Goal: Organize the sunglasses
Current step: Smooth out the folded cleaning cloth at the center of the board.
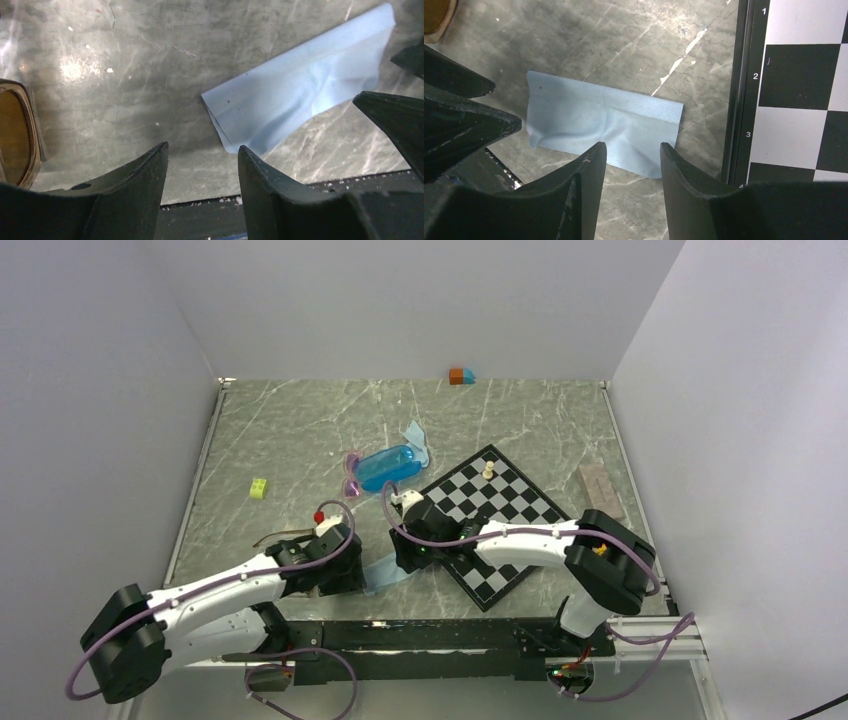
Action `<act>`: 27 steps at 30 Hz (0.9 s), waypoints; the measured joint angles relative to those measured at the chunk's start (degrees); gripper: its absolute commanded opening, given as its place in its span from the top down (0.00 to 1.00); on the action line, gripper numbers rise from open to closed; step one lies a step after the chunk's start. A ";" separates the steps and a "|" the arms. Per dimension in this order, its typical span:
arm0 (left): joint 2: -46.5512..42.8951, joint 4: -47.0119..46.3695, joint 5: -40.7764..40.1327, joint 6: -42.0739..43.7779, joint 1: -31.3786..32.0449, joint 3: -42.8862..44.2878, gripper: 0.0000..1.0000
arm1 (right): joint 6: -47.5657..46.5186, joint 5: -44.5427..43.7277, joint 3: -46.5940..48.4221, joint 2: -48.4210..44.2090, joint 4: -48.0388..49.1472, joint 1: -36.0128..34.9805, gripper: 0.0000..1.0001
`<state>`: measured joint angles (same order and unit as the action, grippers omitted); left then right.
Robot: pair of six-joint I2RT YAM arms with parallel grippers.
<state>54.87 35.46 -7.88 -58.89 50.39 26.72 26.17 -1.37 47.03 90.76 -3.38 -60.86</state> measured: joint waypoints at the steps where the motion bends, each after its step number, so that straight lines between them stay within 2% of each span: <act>1: 0.92 -0.22 -0.22 -0.26 -0.13 0.00 0.44 | 0.22 -0.24 0.22 0.52 -0.02 0.02 0.55; 6: 6.95 -2.86 -0.07 -0.37 -0.87 1.31 0.55 | 1.27 -0.94 0.26 2.01 -0.02 0.00 0.59; 12: 12.48 -4.46 0.07 -0.42 -0.98 4.13 0.60 | 2.25 -1.27 0.17 3.65 -0.04 0.00 0.59; 15: 13.99 -2.82 -0.79 -0.90 -0.98 5.33 0.62 | 2.56 -1.77 0.09 3.65 -0.04 0.00 0.59; 22: 17.00 4.48 -5.66 -2.40 -0.98 8.04 0.58 | 2.82 -2.64 -0.09 3.61 0.04 -0.17 0.59; 27: 19.67 7.65 -7.23 -2.16 -0.98 10.27 0.65 | 2.80 -2.84 -0.92 2.95 0.50 -0.20 0.59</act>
<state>74.54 43.11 -15.11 -61.06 49.41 36.99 28.97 -4.21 46.11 93.71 -2.87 -61.06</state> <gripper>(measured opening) 0.369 0.410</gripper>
